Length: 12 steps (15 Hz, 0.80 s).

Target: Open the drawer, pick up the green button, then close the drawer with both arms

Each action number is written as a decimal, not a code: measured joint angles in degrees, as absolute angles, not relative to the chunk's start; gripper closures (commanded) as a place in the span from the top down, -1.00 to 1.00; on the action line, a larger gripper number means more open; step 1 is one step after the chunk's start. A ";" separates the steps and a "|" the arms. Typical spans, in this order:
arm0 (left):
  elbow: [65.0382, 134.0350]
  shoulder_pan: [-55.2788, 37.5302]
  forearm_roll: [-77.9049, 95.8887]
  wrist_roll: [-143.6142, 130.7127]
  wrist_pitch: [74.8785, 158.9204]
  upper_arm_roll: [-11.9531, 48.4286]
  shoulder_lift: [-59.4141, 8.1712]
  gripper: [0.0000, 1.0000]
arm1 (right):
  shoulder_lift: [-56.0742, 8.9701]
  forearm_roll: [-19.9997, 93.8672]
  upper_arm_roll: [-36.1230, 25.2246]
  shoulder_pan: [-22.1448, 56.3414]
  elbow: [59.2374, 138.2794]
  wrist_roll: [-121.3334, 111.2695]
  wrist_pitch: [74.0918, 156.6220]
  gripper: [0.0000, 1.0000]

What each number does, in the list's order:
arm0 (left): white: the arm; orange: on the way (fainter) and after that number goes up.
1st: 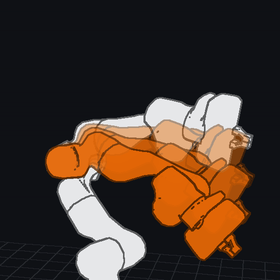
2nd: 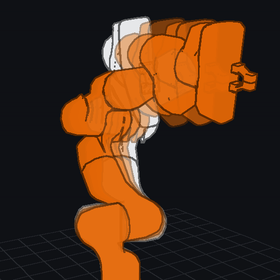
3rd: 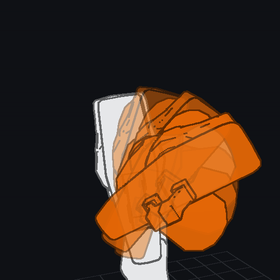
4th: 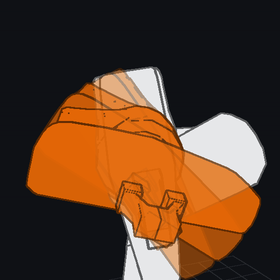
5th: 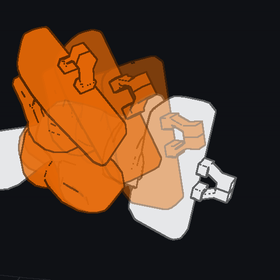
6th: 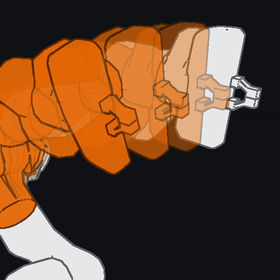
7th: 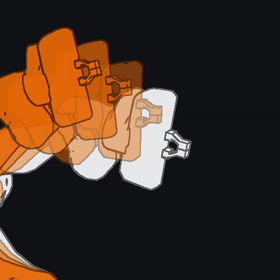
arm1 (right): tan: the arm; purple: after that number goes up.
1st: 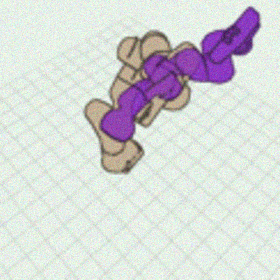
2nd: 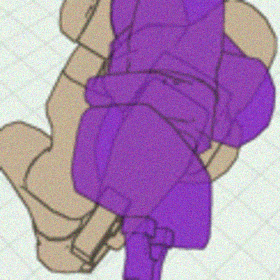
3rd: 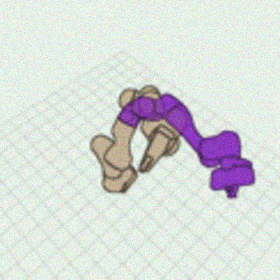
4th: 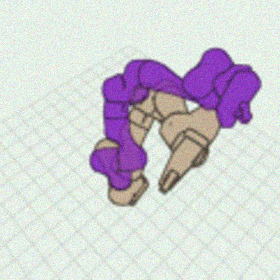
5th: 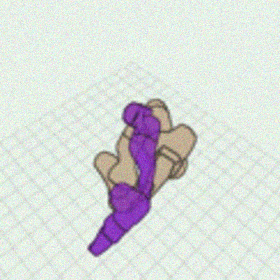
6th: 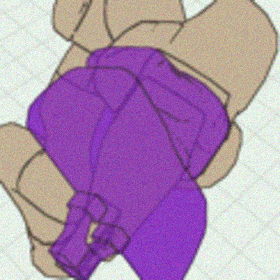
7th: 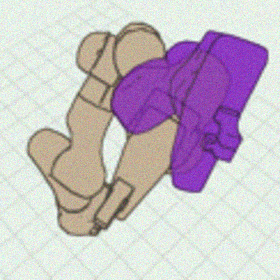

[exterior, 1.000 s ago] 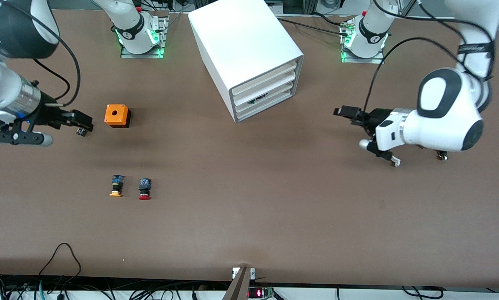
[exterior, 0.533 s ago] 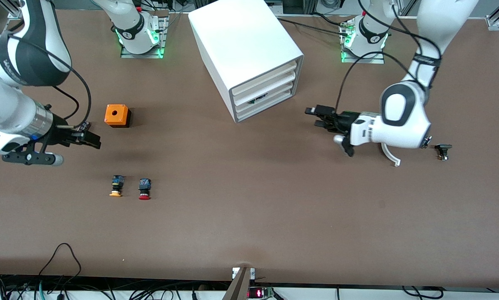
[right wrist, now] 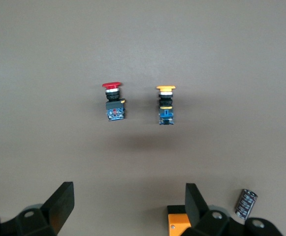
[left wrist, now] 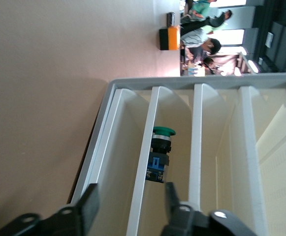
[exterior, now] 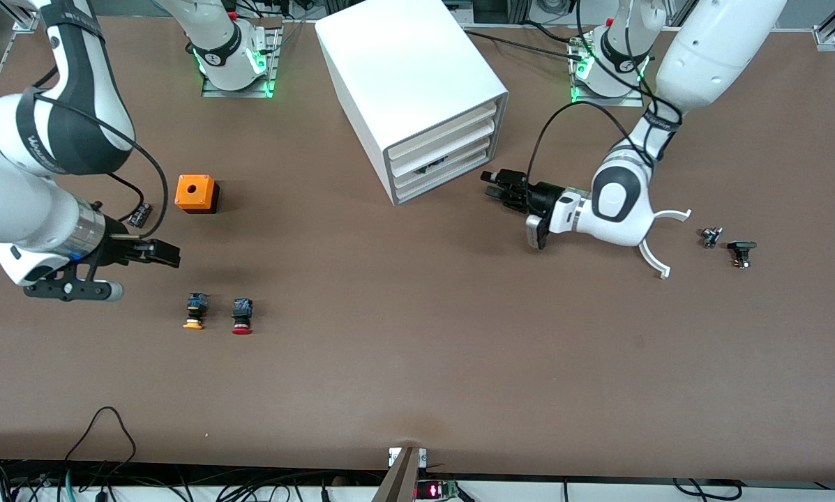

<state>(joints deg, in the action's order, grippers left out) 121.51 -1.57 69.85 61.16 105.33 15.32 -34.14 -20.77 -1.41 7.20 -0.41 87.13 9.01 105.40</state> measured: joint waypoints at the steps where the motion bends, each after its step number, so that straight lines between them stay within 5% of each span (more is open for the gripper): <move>1: 121.62 -1.60 71.10 62.52 105.33 16.21 -35.33 -0.20 | -21.14 -1.41 7.23 -0.18 86.81 9.26 105.40 0.99; 11: 124.85 -1.48 73.93 68.05 105.16 20.27 -39.23 -0.20 | -24.25 -1.41 7.35 4.41 83.03 20.20 105.38 0.99; 12: 125.30 -1.49 73.95 68.09 105.16 20.56 -39.26 -0.34 | -24.40 -1.41 7.35 4.73 82.93 20.99 105.37 0.99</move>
<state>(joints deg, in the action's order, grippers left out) 125.30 -1.49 73.95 68.09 105.16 20.56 -39.26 -24.40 -1.41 7.35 4.73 82.93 20.99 105.37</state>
